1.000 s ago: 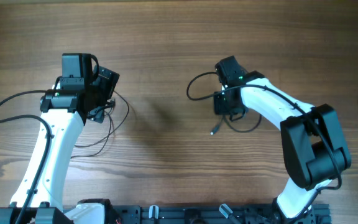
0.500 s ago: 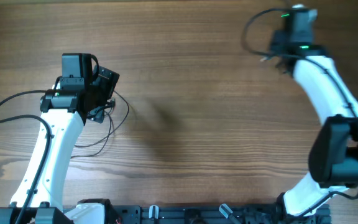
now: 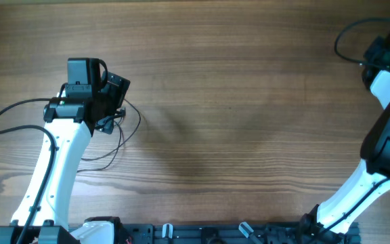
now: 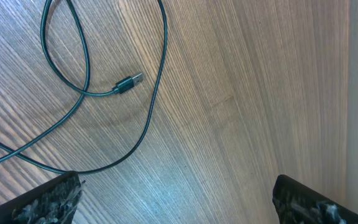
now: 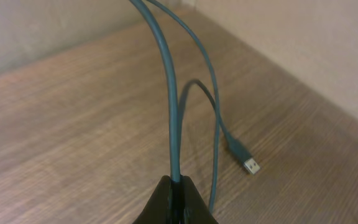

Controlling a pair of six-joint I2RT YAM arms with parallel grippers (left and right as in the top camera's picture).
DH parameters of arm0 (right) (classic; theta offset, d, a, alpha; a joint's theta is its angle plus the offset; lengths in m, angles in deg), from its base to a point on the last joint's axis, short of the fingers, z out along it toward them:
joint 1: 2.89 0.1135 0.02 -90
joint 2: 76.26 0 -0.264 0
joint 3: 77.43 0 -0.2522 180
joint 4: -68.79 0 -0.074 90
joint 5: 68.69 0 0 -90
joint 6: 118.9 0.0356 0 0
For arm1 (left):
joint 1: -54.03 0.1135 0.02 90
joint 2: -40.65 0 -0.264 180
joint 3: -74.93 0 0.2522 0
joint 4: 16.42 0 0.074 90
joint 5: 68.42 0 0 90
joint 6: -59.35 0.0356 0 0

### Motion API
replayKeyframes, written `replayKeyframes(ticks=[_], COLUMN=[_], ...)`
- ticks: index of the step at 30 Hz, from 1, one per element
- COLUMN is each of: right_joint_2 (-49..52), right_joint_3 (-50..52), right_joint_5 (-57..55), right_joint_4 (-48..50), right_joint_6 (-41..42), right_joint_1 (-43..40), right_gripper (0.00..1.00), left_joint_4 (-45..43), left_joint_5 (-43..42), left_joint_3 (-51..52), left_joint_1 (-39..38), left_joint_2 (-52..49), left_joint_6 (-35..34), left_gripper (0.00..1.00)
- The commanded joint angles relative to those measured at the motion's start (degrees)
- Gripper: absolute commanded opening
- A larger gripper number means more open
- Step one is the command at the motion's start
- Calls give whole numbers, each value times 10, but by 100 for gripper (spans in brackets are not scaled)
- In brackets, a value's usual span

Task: Untangle cables

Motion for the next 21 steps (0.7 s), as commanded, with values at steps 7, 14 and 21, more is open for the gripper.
replayKeyframes(ticks=[7,14,21], right_joint_2=[69,-1,-134], right_joint_3=[-4,-9,-9], right_joint_5=[-35,-32,91], right_joint_4=[22,-62,-206], right_joint_6=[-1,33,122], right_joint_1=[-5,7,68], right_gripper=[76,100,100], left_joint_4=[-1,-1,-1], left_joint_5=[2,2,2], left_joint_3=[4,4,4], left_joint_1=[-1,-1,-1], left_joint_2=[-6,-6,-6], left_joint_6=[1,1,1], left_gripper=[100,100,100])
